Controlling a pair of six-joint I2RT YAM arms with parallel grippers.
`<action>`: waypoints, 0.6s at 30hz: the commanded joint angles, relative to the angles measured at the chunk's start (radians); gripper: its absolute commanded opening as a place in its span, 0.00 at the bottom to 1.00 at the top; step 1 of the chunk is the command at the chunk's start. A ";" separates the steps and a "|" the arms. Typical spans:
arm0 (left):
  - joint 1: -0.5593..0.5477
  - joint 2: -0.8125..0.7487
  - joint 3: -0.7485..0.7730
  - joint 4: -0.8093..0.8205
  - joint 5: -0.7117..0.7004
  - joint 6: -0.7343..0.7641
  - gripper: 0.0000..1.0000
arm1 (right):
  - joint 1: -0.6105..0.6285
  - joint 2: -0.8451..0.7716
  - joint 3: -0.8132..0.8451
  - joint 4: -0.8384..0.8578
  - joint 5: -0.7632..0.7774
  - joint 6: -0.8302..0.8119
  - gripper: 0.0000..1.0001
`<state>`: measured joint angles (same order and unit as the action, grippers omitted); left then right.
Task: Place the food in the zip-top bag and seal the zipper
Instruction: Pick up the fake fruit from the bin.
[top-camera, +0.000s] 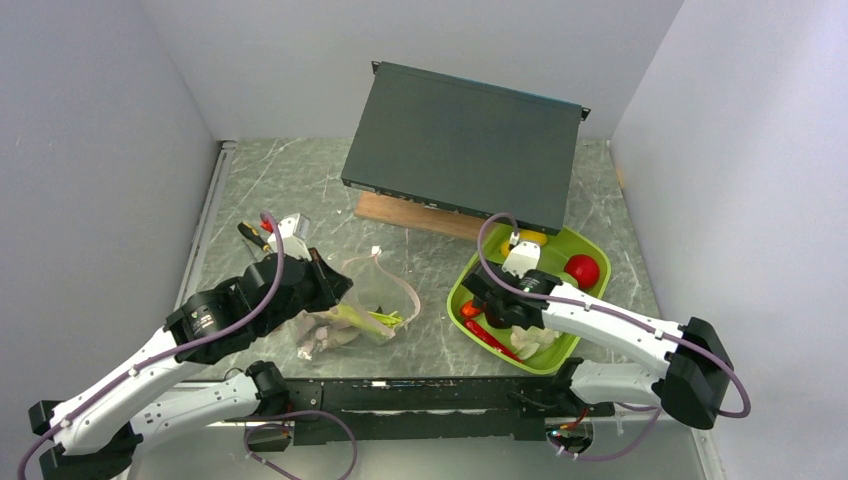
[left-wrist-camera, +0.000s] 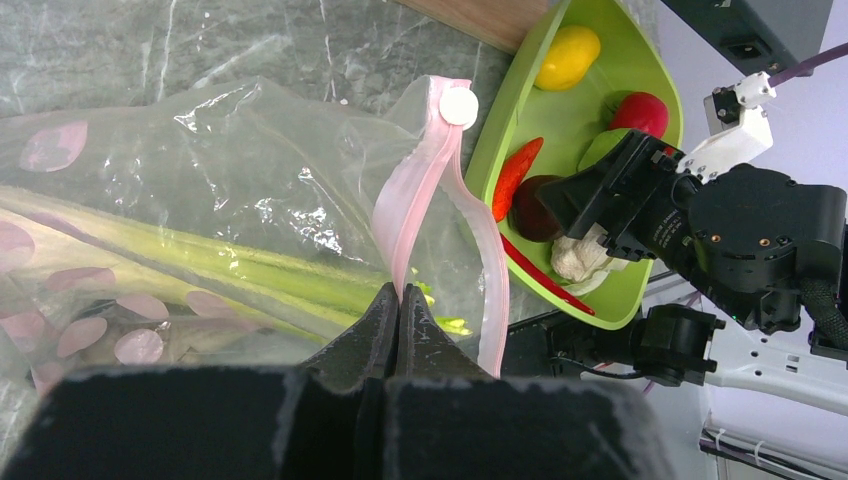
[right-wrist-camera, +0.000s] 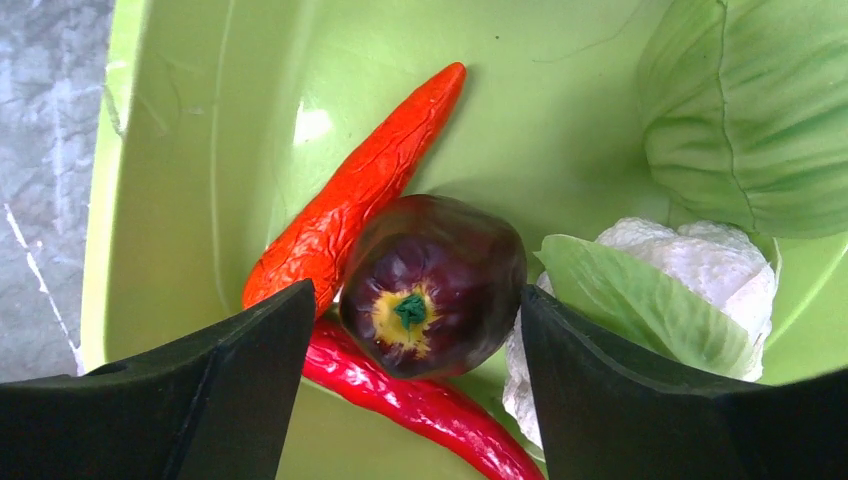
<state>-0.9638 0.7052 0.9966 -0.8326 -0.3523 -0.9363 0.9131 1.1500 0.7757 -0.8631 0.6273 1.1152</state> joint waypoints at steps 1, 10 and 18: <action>0.002 0.008 0.005 0.046 0.012 0.015 0.00 | 0.001 0.016 -0.009 0.007 0.041 -0.003 0.73; 0.002 -0.007 -0.010 0.049 0.013 0.012 0.00 | 0.017 0.065 -0.027 0.015 0.048 -0.011 0.66; 0.001 0.011 0.000 0.044 0.017 0.019 0.00 | 0.030 0.066 -0.026 0.019 0.070 -0.018 0.51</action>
<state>-0.9634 0.7109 0.9874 -0.8272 -0.3443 -0.9360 0.9348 1.2259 0.7570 -0.8448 0.6666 1.1019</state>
